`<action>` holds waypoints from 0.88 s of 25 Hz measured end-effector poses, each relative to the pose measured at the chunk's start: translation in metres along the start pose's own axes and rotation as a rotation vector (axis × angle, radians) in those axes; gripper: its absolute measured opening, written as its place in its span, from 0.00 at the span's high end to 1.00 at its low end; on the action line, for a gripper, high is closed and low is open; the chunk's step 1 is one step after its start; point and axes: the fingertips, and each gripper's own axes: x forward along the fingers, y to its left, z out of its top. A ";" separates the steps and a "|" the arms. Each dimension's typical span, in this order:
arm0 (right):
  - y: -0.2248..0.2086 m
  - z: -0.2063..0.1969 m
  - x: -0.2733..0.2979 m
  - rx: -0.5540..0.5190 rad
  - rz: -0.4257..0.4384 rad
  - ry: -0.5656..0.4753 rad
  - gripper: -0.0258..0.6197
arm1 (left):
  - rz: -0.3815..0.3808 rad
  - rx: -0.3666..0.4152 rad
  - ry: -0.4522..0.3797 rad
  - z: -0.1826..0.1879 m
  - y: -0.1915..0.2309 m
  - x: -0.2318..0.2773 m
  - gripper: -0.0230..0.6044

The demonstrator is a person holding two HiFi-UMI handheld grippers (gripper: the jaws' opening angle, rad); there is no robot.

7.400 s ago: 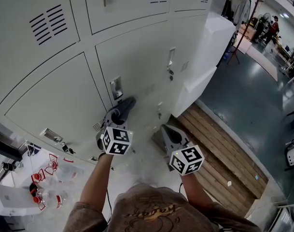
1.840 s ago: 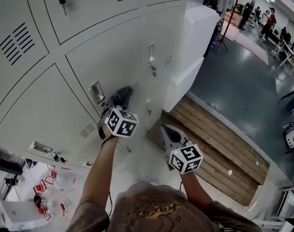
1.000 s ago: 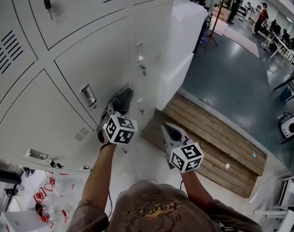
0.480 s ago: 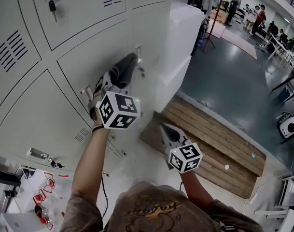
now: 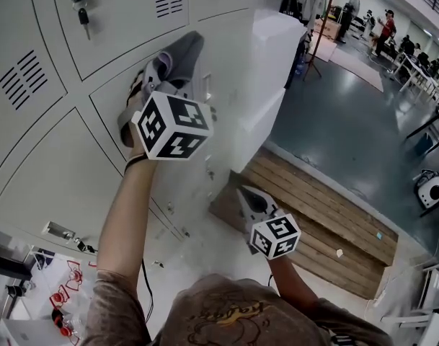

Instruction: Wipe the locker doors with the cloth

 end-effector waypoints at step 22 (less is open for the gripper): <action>-0.015 -0.004 0.000 0.023 -0.032 -0.002 0.96 | -0.038 -0.084 0.145 -0.034 -0.014 0.029 0.90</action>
